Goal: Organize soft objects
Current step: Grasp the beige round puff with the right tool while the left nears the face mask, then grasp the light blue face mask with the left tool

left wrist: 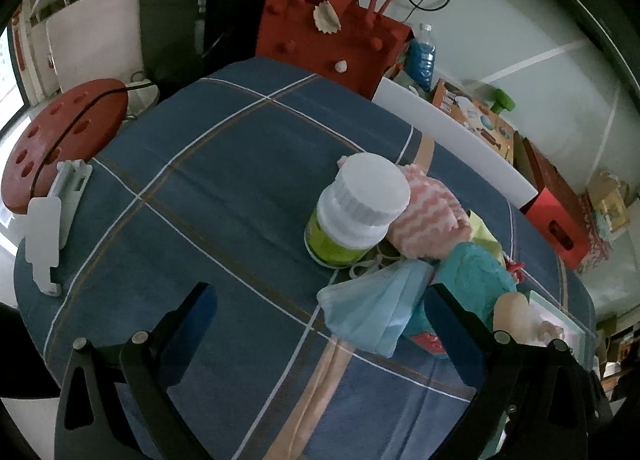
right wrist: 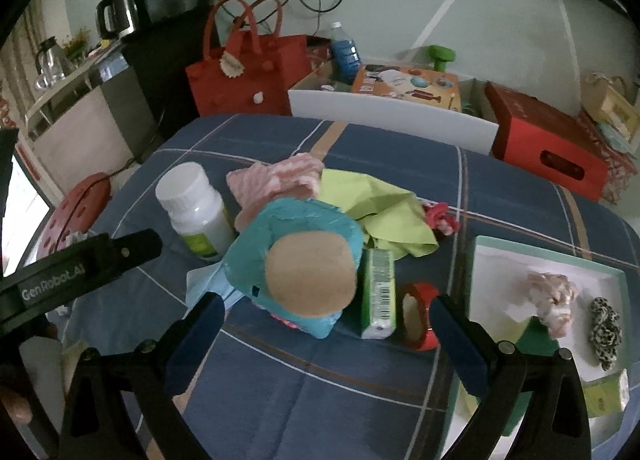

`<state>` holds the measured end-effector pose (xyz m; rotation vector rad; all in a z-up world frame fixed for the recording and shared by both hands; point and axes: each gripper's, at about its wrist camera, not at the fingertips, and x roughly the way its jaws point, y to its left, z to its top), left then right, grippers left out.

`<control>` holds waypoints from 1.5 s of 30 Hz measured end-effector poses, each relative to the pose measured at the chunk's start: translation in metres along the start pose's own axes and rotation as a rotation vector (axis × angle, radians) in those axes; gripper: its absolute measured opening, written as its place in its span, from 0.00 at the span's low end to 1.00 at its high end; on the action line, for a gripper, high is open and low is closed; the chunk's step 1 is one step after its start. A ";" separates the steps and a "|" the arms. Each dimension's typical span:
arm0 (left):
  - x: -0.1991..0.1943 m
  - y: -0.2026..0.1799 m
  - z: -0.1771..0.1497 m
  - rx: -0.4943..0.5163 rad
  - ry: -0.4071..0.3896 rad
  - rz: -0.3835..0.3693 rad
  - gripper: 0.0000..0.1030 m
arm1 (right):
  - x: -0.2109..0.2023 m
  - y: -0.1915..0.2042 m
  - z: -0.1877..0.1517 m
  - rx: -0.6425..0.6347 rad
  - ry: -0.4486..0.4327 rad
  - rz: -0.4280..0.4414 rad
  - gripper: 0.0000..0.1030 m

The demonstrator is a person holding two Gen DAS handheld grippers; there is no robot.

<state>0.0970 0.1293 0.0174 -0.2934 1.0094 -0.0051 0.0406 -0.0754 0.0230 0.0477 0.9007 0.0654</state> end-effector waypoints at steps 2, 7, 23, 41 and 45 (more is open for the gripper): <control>0.001 -0.001 0.000 0.005 0.000 0.000 1.00 | 0.002 0.000 -0.001 0.003 0.004 -0.007 1.00; 0.007 -0.004 -0.001 0.024 0.020 0.012 1.00 | 0.005 -0.009 -0.002 0.036 0.009 -0.012 1.00; 0.021 -0.004 -0.007 0.033 0.096 0.012 1.00 | 0.008 -0.002 0.002 -0.002 -0.051 0.022 0.87; 0.032 -0.007 -0.010 0.047 0.134 0.013 1.00 | 0.008 -0.011 -0.001 0.049 -0.040 0.119 0.51; 0.038 -0.007 -0.011 0.049 0.158 0.021 1.00 | 0.004 -0.020 0.000 0.070 -0.045 0.115 0.51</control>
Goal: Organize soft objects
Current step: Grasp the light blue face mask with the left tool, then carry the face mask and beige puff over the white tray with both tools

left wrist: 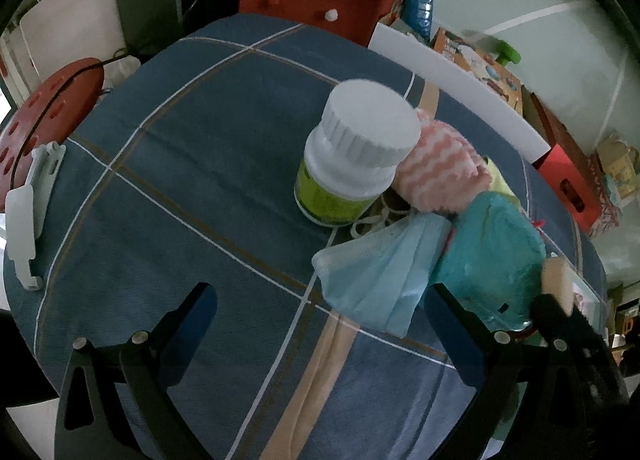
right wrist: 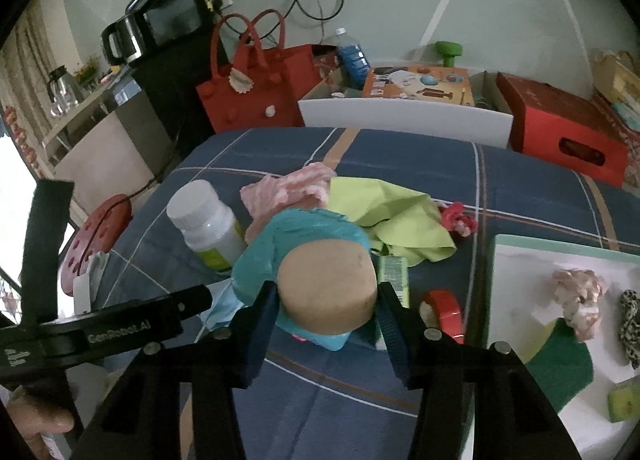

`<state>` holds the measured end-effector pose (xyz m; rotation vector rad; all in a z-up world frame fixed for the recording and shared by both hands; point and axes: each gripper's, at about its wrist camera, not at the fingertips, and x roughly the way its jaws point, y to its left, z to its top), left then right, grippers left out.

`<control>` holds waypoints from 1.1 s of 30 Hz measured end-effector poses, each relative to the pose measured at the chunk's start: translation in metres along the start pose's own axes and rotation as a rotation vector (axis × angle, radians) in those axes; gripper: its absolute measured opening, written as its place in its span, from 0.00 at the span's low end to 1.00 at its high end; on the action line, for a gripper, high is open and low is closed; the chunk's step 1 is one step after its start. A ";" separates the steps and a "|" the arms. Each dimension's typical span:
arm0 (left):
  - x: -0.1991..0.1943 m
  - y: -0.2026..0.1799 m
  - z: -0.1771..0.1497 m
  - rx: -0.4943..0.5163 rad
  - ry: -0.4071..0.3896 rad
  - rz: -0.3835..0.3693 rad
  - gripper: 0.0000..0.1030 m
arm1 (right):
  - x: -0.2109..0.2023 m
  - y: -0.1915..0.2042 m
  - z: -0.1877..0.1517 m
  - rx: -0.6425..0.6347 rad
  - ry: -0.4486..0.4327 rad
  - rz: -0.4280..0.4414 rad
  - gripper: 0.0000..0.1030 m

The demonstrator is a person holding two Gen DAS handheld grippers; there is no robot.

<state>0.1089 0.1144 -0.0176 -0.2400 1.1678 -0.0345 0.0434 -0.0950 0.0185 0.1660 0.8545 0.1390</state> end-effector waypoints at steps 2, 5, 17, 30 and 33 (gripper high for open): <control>0.004 -0.002 -0.001 0.013 0.018 0.013 1.00 | -0.003 -0.006 0.000 0.014 -0.001 -0.006 0.51; 0.007 -0.007 -0.002 0.047 0.027 0.039 1.00 | -0.007 -0.013 -0.001 0.027 -0.004 -0.015 0.51; 0.031 -0.027 -0.004 0.120 0.072 0.044 0.99 | -0.015 -0.033 -0.002 0.067 -0.007 -0.029 0.51; 0.047 -0.028 0.002 0.099 0.101 -0.018 0.47 | -0.016 -0.042 -0.005 0.081 -0.002 -0.033 0.51; 0.048 -0.031 0.001 0.099 0.100 -0.031 0.39 | -0.015 -0.044 -0.006 0.083 0.004 -0.035 0.51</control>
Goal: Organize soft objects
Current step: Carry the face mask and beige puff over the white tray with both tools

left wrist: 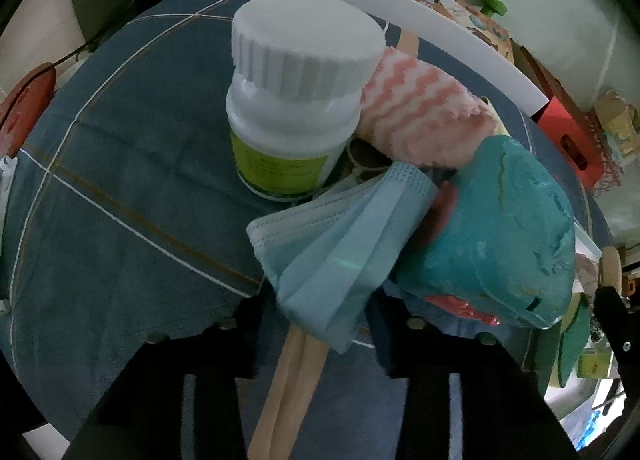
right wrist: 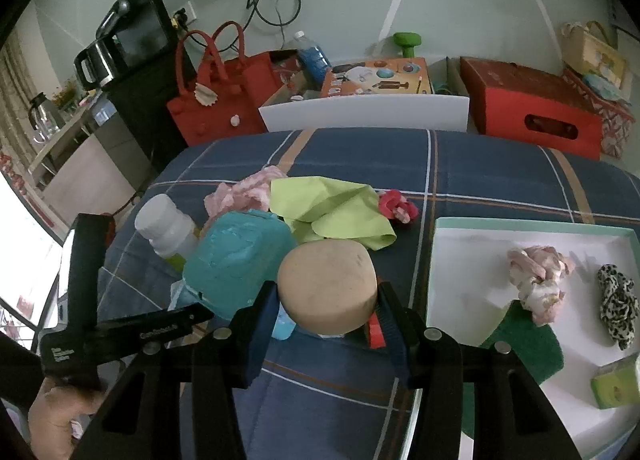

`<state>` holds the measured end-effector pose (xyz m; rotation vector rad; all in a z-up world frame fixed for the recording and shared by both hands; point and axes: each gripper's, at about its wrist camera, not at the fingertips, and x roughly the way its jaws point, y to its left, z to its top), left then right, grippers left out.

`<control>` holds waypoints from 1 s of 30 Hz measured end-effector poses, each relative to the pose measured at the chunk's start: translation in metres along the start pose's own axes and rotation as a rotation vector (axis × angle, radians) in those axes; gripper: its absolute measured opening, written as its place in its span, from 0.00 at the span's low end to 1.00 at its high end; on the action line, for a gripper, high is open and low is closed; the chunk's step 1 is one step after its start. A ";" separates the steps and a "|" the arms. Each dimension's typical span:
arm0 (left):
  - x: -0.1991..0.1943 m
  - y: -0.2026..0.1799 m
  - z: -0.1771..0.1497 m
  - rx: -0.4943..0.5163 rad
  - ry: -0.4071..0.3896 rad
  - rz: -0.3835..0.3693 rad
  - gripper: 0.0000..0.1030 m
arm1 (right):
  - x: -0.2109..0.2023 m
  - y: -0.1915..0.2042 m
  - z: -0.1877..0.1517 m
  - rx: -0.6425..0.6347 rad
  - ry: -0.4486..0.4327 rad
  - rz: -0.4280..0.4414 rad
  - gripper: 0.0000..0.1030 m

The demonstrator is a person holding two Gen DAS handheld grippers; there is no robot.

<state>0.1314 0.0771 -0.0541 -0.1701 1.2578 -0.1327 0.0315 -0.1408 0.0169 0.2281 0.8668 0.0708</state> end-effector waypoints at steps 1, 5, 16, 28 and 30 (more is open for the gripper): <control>-0.001 -0.001 0.000 0.003 0.000 -0.001 0.38 | 0.000 -0.001 0.000 0.000 0.001 -0.002 0.51; -0.005 0.000 -0.004 0.011 -0.008 -0.007 0.32 | 0.000 -0.004 0.000 0.004 0.004 -0.007 0.51; -0.038 0.006 -0.011 -0.016 -0.065 -0.031 0.30 | -0.003 -0.013 -0.001 0.015 0.004 -0.022 0.51; -0.078 0.006 -0.004 -0.032 -0.182 -0.071 0.30 | -0.020 -0.021 0.001 0.021 -0.039 -0.030 0.51; -0.086 0.004 -0.003 -0.032 -0.204 -0.081 0.30 | -0.025 -0.022 0.002 0.022 -0.051 -0.033 0.51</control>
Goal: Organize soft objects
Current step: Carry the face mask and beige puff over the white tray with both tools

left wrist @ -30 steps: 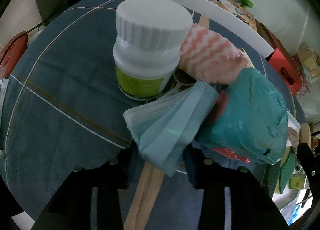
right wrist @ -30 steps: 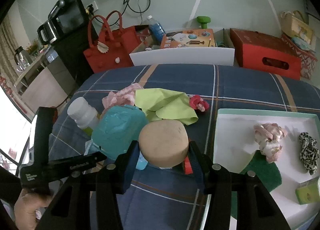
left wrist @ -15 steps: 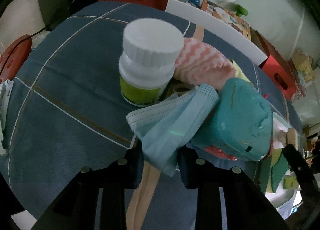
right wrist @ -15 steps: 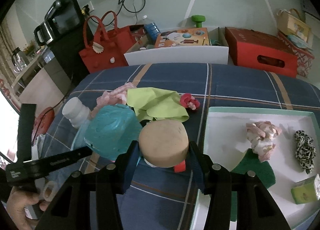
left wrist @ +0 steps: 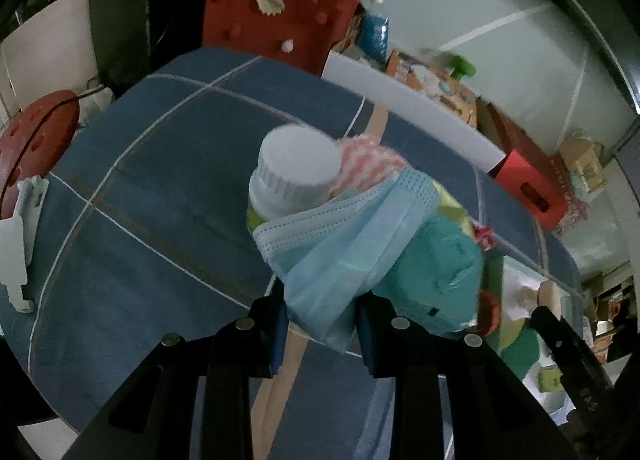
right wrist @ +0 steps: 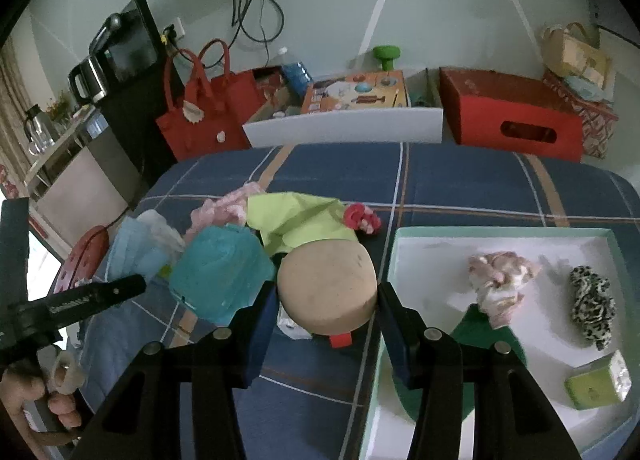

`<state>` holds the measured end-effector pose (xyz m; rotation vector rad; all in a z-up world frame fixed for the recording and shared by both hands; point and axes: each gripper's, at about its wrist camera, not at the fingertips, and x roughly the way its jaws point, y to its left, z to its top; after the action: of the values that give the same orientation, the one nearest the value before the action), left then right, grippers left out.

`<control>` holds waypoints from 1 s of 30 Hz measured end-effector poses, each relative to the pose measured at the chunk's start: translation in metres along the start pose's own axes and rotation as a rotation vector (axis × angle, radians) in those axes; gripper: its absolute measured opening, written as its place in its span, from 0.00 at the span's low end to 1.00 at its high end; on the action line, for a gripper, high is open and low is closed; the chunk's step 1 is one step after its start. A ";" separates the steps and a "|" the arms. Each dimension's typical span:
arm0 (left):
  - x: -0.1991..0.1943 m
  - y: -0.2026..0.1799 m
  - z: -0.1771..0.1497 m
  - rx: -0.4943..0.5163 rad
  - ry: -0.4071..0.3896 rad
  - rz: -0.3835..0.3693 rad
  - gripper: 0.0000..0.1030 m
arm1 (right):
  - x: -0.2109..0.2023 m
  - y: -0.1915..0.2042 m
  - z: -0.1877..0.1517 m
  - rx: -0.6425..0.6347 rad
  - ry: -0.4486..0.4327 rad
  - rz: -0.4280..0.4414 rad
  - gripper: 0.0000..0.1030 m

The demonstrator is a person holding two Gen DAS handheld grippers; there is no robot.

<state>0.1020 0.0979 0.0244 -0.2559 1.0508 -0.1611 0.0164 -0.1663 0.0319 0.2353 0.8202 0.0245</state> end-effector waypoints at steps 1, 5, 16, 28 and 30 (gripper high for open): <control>-0.004 -0.002 0.001 0.003 -0.013 -0.004 0.30 | -0.002 -0.001 0.000 0.002 -0.004 -0.001 0.51; -0.021 -0.008 0.002 0.014 -0.062 -0.019 0.30 | -0.005 -0.008 0.002 0.021 -0.008 -0.004 0.51; -0.041 -0.036 -0.001 0.092 -0.123 -0.037 0.30 | -0.009 -0.024 0.001 0.058 -0.005 -0.026 0.51; -0.036 -0.099 -0.014 0.259 -0.110 -0.060 0.30 | -0.023 -0.080 0.001 0.174 -0.005 -0.138 0.51; -0.032 -0.115 -0.018 0.297 -0.096 -0.070 0.30 | -0.027 -0.094 -0.001 0.209 -0.009 -0.152 0.51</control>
<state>0.0690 -0.0064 0.0754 -0.0311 0.9098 -0.3610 -0.0092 -0.2605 0.0307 0.3694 0.8303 -0.2053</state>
